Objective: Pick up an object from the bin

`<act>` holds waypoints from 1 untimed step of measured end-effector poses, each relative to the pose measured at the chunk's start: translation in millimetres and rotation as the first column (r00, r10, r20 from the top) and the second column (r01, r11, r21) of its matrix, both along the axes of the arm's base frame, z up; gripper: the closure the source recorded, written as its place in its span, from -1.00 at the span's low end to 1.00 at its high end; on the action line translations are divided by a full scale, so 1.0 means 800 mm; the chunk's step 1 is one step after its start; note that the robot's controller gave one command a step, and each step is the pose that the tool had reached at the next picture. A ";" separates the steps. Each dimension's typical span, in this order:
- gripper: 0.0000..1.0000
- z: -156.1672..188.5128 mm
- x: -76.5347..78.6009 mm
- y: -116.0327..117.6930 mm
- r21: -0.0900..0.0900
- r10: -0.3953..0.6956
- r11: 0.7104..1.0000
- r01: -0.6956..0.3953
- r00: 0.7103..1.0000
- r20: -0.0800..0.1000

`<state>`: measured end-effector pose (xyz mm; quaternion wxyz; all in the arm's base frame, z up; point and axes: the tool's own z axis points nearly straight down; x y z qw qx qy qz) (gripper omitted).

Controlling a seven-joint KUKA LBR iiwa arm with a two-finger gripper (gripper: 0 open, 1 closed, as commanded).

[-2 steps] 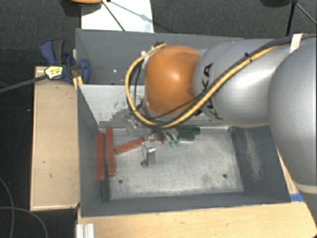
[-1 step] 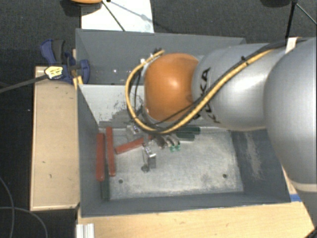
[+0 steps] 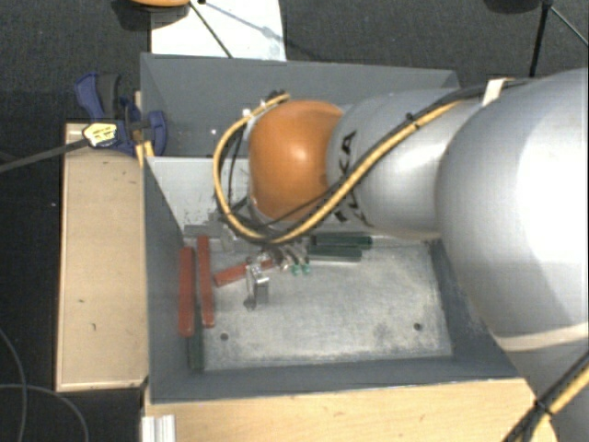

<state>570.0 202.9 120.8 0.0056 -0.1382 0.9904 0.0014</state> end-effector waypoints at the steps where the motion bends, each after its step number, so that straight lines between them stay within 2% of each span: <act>1: -1.00 -0.055 0.020 0.016 -0.002 0.041 0.999 -0.041 0.999 -0.005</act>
Offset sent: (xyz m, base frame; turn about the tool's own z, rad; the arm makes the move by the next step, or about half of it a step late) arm 0.0090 -0.0184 -0.0508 -0.2610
